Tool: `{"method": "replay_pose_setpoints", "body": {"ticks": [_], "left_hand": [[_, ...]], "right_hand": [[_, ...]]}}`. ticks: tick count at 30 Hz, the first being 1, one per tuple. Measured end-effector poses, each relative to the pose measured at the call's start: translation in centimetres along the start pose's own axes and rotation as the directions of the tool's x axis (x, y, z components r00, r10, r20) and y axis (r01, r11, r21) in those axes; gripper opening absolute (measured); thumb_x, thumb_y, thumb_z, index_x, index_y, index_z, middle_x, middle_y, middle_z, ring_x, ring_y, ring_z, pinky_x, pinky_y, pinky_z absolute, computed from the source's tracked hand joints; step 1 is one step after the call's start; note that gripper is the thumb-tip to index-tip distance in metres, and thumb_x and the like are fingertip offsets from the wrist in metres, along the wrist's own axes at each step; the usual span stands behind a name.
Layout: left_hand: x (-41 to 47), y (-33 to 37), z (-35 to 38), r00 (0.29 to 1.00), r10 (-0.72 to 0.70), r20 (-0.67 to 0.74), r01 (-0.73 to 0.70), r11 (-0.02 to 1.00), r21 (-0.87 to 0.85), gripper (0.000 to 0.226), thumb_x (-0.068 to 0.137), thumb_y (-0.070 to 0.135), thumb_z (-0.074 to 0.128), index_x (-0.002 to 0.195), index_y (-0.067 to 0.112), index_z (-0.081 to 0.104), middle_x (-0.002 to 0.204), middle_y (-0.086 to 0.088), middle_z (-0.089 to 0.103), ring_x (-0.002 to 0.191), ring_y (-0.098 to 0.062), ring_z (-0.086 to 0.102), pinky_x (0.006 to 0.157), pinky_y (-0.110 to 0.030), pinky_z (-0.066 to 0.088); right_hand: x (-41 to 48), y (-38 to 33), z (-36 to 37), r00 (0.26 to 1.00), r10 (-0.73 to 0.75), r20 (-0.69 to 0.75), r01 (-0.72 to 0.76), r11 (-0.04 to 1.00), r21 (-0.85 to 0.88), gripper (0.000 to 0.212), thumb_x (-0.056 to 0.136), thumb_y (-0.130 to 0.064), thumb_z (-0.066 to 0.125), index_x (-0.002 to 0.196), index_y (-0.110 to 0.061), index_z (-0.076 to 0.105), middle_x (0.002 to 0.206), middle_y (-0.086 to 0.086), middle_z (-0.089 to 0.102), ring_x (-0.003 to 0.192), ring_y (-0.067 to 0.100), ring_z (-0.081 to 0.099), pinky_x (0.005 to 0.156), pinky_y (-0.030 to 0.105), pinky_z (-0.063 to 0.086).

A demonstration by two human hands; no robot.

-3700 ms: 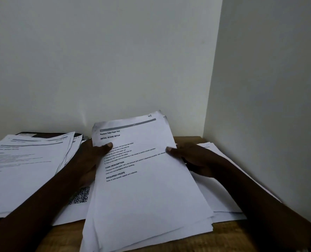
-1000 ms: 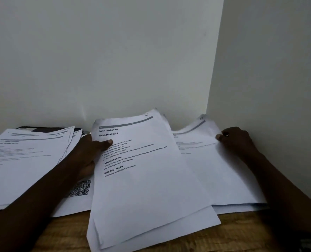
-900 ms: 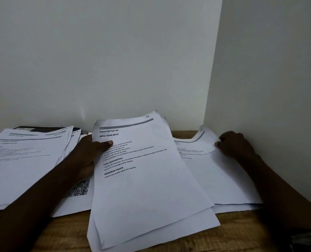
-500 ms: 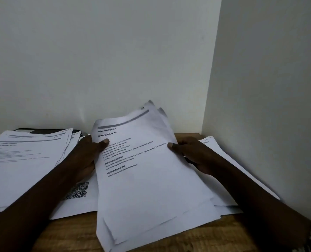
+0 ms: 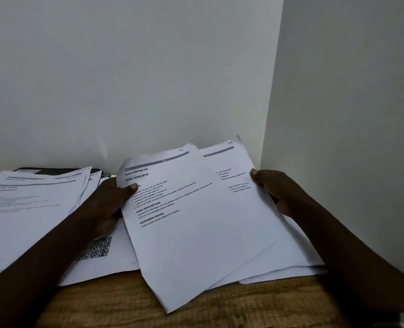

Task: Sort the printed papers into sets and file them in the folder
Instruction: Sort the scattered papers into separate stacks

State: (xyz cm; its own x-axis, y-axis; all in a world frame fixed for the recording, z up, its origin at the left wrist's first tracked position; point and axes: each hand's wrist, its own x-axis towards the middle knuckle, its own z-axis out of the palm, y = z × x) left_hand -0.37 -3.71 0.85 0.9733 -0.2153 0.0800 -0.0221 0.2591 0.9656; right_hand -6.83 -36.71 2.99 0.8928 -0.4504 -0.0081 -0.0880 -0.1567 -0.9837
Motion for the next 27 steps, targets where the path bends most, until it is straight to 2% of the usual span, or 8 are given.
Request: {"method": "replay_pose_setpoints", "body": {"ticks": [3,7,9,12,15,18,22,27], "left_hand": [[-0.1,0.0,0.1,1.0,-0.017,0.021,0.017,1.0,-0.011,0.029,0.097,0.0,0.049,0.124,0.002,0.058,0.118,-0.019,0.067,0.097,-0.028,0.068,0.069,-0.034,0.062],[0.1,-0.4,1.2,0.996,-0.062,0.056,0.062,0.998,0.004,0.032,0.095,0.0,0.052,0.127,0.0,0.057,0.121,-0.02,0.067,0.107,-0.034,0.066,0.076,-0.039,0.061],[0.8,-0.1,2.5,0.997,-0.05,0.05,0.048,0.998,0.04,0.032,0.095,-0.002,0.051,0.127,0.0,0.057,0.121,-0.019,0.067,0.107,-0.035,0.066,0.075,-0.038,0.061],[1.6,0.3,6.0,0.998,-0.006,0.057,-0.002,0.991,0.133,0.028,0.095,-0.005,0.05,0.122,0.0,0.059,0.115,-0.02,0.069,0.103,-0.036,0.067,0.078,-0.043,0.06],[1.6,-0.7,9.9,0.997,-0.038,0.071,0.023,0.98,0.2,0.021,0.089,-0.007,0.053,0.102,0.003,0.066,0.098,-0.02,0.073,0.087,-0.035,0.072,0.075,-0.049,0.059],[3.3,-2.6,12.3,0.999,0.01,-0.032,0.002,0.935,0.355,0.05,0.061,0.014,0.069,0.109,0.019,0.06,0.109,-0.016,0.07,0.095,-0.033,0.068,0.086,-0.05,0.056],[2.7,-3.1,14.8,0.986,0.131,-0.104,-0.065,0.874,0.482,0.073,0.085,0.003,0.064,0.145,0.021,0.027,0.127,-0.01,0.049,0.115,-0.028,0.05,0.098,-0.037,0.042],[0.4,-4.7,15.7,0.983,0.175,-0.051,-0.123,0.842,0.526,0.075,0.086,0.013,0.07,0.147,0.024,0.027,0.147,-0.008,0.04,0.13,-0.025,0.042,0.109,-0.039,0.035]], "right_hand": [[0.2,0.2,-0.5,1.0,-0.013,-0.004,0.013,0.999,-0.034,0.076,0.065,-0.049,0.067,0.11,0.01,0.051,0.117,0.029,0.06,0.082,0.018,0.049,0.084,0.039,0.047],[-0.8,-0.8,-1.8,0.996,-0.088,-0.021,0.079,0.962,-0.262,0.038,0.084,-0.035,0.068,0.063,-0.007,0.051,0.061,0.007,0.052,0.056,0.017,0.046,0.058,0.022,0.034],[-0.6,-1.0,-3.4,0.984,-0.161,-0.082,0.106,0.881,-0.462,0.038,0.089,-0.024,0.064,0.056,-0.013,0.049,0.054,0.002,0.046,0.053,0.016,0.043,0.049,0.024,0.027],[0.3,-0.8,-4.3,0.983,-0.147,-0.114,0.036,0.752,-0.658,0.014,0.087,-0.021,0.063,0.087,-0.008,0.069,0.089,0.011,0.067,0.088,0.03,0.062,0.064,0.023,0.041],[1.2,0.1,-4.4,0.986,-0.094,-0.138,-0.042,0.661,-0.749,0.023,0.086,-0.026,0.059,0.1,-0.008,0.064,0.125,0.018,0.06,0.102,0.033,0.061,0.075,0.027,0.045],[0.7,-0.2,-4.3,0.99,-0.077,-0.12,-0.05,0.6,-0.798,0.033,0.091,-0.025,0.052,0.116,-0.005,0.056,0.135,0.019,0.051,0.116,0.035,0.054,0.083,0.03,0.043],[0.7,-0.4,-4.5,0.996,-0.029,-0.088,-0.056,0.567,-0.822,0.044,0.094,-0.025,0.054,0.133,-0.007,0.046,0.141,0.015,0.048,0.126,0.031,0.049,0.094,0.03,0.041],[0.5,-0.3,-4.3,0.997,0.067,-0.035,-0.067,0.55,-0.833,0.063,0.086,-0.038,0.069,0.136,-0.01,0.044,0.14,0.011,0.048,0.126,0.029,0.049,0.091,0.03,0.042]]}}
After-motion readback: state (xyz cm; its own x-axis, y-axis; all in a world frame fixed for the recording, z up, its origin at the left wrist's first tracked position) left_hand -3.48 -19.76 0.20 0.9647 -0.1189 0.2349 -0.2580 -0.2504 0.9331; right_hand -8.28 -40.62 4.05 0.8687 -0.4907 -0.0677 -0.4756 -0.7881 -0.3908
